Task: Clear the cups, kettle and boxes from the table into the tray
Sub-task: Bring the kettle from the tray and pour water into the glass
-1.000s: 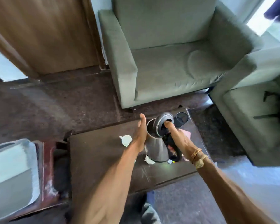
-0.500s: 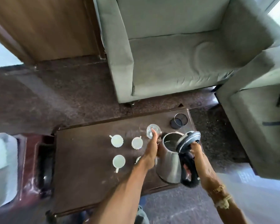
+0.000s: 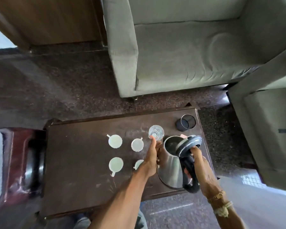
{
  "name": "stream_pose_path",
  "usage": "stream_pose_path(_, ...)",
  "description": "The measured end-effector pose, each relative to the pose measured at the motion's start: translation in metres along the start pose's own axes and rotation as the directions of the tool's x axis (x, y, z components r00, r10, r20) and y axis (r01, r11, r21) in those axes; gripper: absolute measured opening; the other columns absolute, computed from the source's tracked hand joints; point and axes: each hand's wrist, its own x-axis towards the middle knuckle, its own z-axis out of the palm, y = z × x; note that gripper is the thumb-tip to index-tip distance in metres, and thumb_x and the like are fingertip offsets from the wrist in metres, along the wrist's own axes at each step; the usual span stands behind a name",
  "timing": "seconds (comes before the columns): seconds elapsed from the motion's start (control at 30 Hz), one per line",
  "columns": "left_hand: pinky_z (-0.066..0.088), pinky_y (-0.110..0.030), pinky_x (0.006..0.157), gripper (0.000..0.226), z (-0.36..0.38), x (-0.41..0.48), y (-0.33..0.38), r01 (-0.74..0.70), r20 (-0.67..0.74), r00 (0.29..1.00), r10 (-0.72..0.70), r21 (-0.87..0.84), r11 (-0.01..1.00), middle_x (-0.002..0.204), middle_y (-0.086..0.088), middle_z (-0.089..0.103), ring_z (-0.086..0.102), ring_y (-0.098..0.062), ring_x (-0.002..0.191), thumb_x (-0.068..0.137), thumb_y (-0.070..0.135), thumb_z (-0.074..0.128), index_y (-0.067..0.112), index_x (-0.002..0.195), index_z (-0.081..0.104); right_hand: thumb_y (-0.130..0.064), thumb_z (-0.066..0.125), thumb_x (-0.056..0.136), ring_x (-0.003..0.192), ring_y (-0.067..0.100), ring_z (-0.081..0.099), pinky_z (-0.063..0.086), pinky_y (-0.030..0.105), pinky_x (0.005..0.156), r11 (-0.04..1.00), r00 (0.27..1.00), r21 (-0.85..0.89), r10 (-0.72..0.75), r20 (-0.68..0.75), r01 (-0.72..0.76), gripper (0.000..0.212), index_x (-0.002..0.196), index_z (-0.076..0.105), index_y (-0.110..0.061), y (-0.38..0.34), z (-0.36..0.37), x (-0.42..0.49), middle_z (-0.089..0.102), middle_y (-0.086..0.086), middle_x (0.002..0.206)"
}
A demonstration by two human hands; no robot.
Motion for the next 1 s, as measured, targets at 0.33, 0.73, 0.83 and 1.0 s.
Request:
stream_pose_path(0.33, 0.04, -0.045, 0.107, 0.089, -0.01, 0.026, 0.0, -0.005, -0.03, 1.0, 0.003, -0.043, 0.999, 0.12, -0.007, 0.071, 0.058, -0.029, 0.124, 0.087, 0.081, 0.014, 0.02, 0.122, 0.068, -0.07, 0.033, 0.083, 0.047, 0.018, 0.05, 0.04, 0.037, 0.059, 0.994, 0.999, -0.1, -0.03, 0.042, 0.034, 0.075, 0.06, 0.051, -0.001, -0.018, 0.009, 0.02, 0.059, 0.015, 0.053)
stream_pose_path(0.73, 0.036, -0.028, 0.06, 0.078, -0.017, 0.042, -0.006, 0.063, -0.004, 0.998, -0.063, -0.005, 0.998, 0.074, 0.017, 0.071, 0.054, -0.005, 0.066, 0.079, 0.09, 0.015, 0.039, 0.088, 0.074, -0.089, 0.025, 0.074, 0.045, 0.018, 0.055, 0.05, 0.046, 0.069, 0.985, 1.0, -0.17, 0.024, 0.018, -0.021, 0.089, 0.055, 0.055, -0.007, -0.023, 0.018, 0.043, 0.064, 0.021, 0.056)
stream_pose_path(0.83, 0.036, -0.028, 0.062, 0.081, -0.016, 0.045, -0.008, 0.075, -0.004, 0.997, -0.076, -0.014, 0.997, 0.079, 0.015, 0.073, 0.054, -0.009, 0.072, 0.077, 0.091, 0.016, 0.039, 0.094, 0.075, -0.091, 0.025, 0.072, 0.045, 0.018, 0.054, 0.05, 0.047, 0.07, 0.986, 0.999, -0.163, 0.038, 0.015, -0.035, 0.085, 0.056, 0.06, -0.015, -0.025, 0.018, 0.045, 0.062, 0.017, 0.053)
stream_pose_path(1.0, 0.034, -0.031, 0.067, 0.087, -0.017, 0.05, -0.015, 0.085, -0.025, 0.996, -0.085, -0.005, 0.996, 0.086, 0.008, 0.072, 0.05, -0.016, 0.083, 0.07, 0.096, 0.018, 0.038, 0.1, 0.075, -0.095, 0.028, 0.068, 0.046, 0.018, 0.054, 0.049, 0.044, 0.066, 0.988, 0.998, -0.143, 0.059, 0.024, -0.055, 0.086, 0.062, 0.061, -0.016, -0.024, 0.021, 0.046, 0.059, 0.011, 0.051)
